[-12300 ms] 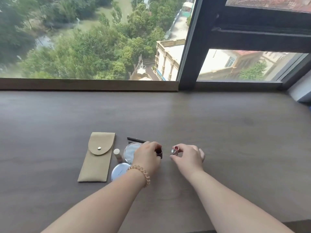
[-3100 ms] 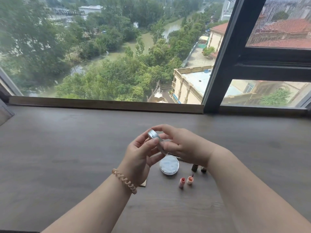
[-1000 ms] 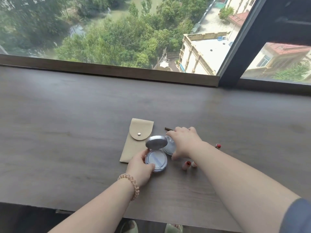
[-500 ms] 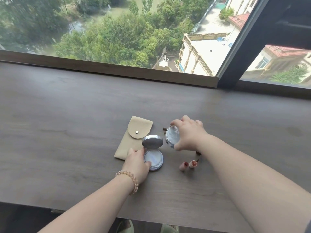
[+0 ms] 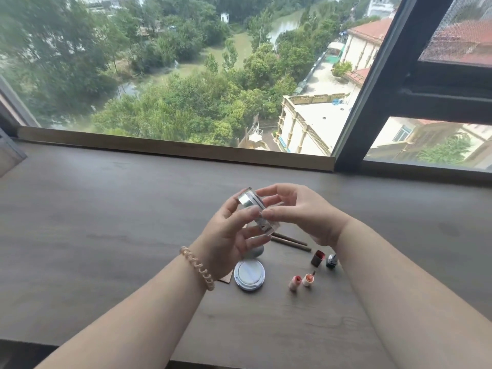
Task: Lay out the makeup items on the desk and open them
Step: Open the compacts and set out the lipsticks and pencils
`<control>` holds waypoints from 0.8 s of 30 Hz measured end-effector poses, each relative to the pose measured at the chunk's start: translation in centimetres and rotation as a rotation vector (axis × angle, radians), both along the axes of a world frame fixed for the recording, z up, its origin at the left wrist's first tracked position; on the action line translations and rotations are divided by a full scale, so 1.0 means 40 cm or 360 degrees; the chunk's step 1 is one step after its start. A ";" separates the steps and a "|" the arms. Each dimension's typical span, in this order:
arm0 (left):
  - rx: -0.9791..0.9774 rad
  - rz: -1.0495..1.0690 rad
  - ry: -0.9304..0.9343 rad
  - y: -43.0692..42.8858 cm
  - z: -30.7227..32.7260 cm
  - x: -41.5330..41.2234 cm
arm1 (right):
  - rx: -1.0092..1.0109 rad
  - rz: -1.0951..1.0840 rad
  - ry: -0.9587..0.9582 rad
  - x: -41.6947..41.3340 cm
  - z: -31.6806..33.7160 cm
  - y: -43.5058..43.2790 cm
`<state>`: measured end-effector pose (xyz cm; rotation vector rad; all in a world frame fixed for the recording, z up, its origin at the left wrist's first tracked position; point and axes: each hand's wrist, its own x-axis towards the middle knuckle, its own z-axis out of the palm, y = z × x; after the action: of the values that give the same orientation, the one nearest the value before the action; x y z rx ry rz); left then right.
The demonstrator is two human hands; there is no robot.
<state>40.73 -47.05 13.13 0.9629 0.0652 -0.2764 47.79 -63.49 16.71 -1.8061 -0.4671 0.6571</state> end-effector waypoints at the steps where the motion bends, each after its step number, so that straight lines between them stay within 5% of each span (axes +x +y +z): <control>1: -0.0007 -0.0007 -0.0033 0.004 0.013 -0.005 | 0.0004 0.0012 -0.0035 -0.006 0.014 0.005; 24: -0.0344 0.0055 -0.0202 0.059 0.020 -0.060 | 0.0325 0.0080 -0.0102 -0.063 0.036 0.080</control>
<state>38.35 -44.70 13.95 0.7618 -0.0634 -0.1856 45.28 -60.30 18.14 -1.6299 -0.6028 0.5656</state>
